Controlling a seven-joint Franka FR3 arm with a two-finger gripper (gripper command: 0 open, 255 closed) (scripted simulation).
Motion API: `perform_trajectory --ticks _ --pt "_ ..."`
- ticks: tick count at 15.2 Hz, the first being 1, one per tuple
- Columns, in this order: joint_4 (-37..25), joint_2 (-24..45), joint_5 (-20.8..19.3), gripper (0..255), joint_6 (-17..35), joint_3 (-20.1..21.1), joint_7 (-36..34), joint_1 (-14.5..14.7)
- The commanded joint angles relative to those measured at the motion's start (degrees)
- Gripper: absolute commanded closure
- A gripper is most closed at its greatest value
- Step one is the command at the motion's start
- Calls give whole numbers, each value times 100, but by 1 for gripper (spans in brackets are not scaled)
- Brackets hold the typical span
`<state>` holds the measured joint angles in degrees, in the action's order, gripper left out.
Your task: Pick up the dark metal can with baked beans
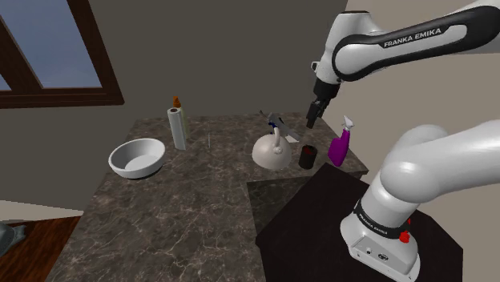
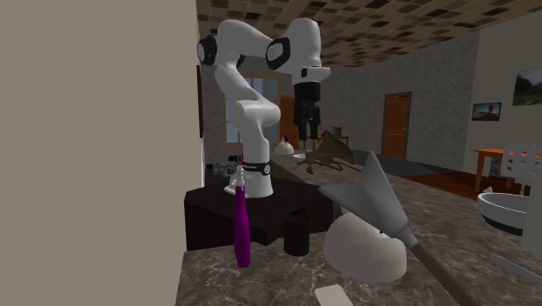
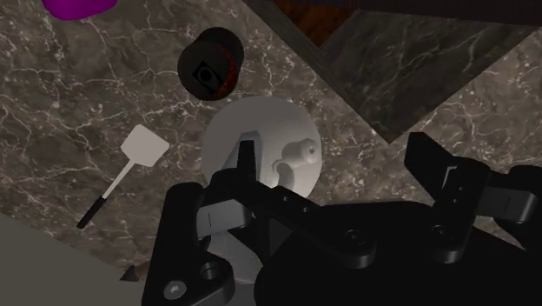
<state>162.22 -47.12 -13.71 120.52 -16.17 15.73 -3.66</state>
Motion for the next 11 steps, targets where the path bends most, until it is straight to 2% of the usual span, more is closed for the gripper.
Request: perform_trajectory --ticks 1,7,11 --pt "208 240 -211 0 481 -233 233 -98" --pt "522 1412 -776 0 2047 -989 922 -319" --pt "492 2545 -927 0 3219 -1568 1461 -259"
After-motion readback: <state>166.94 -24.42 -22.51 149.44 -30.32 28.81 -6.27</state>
